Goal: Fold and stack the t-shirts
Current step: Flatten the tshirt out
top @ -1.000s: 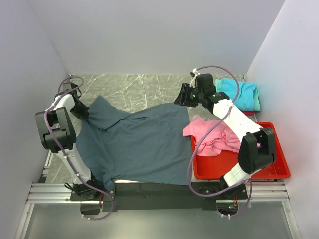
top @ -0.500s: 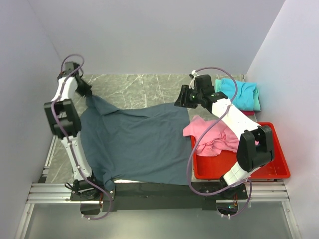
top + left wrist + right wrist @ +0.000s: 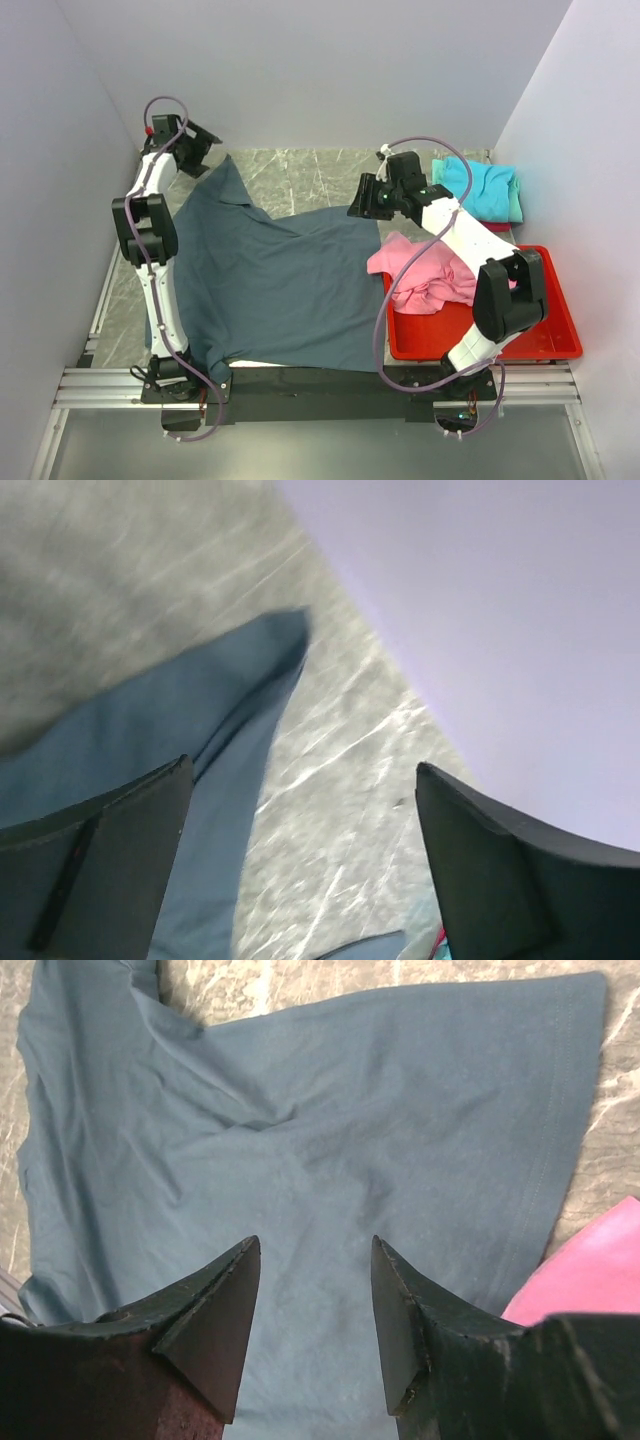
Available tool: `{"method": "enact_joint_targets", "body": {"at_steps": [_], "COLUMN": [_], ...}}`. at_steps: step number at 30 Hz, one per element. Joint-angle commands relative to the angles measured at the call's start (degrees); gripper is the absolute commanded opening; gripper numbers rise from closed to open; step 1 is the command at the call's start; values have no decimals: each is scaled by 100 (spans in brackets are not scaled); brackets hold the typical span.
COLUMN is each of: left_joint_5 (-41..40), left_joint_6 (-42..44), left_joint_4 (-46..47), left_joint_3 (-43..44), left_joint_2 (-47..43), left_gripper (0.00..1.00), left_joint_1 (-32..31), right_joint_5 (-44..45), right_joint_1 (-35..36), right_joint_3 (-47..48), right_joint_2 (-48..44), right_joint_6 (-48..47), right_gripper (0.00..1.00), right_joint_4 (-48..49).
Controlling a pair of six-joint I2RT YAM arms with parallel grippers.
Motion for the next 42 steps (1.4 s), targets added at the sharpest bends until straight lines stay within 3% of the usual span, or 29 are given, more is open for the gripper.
{"method": "enact_joint_targets", "body": {"at_steps": [1, 4, 10, 14, 20, 31, 42], "left_joint_5": [717, 683, 349, 471, 762, 666, 745], "left_joint_6": [99, 512, 1137, 1261, 1068, 1121, 989], "left_joint_4": [1071, 1130, 746, 113, 376, -19, -274], "left_joint_3": [637, 184, -1952, -2744, -3685, -3045, -1437], "left_joint_2": [-39, -492, -1846, -2112, -2192, -1225, 118], "left_gripper": [99, 99, 99, 99, 99, 99, 99], "left_joint_1": [29, -32, -208, -445, -595, -472, -218], "right_joint_5": [62, 88, 246, 343, 589, 756, 1011], "right_joint_1": [93, 145, 295, 400, 401, 409, 287], "right_joint_3": [60, 139, 341, 604, 973, 1878, 3820], "right_joint_2": [72, 195, 668, 1117, 1882, 3155, 4431], "right_joint_6": [-70, -97, -123, -141, -44, 53, 175], "right_gripper": [56, 56, 56, 56, 55, 55, 54], "right_joint_4": [1, -35, -114, -149, -228, -587, -1493]}}
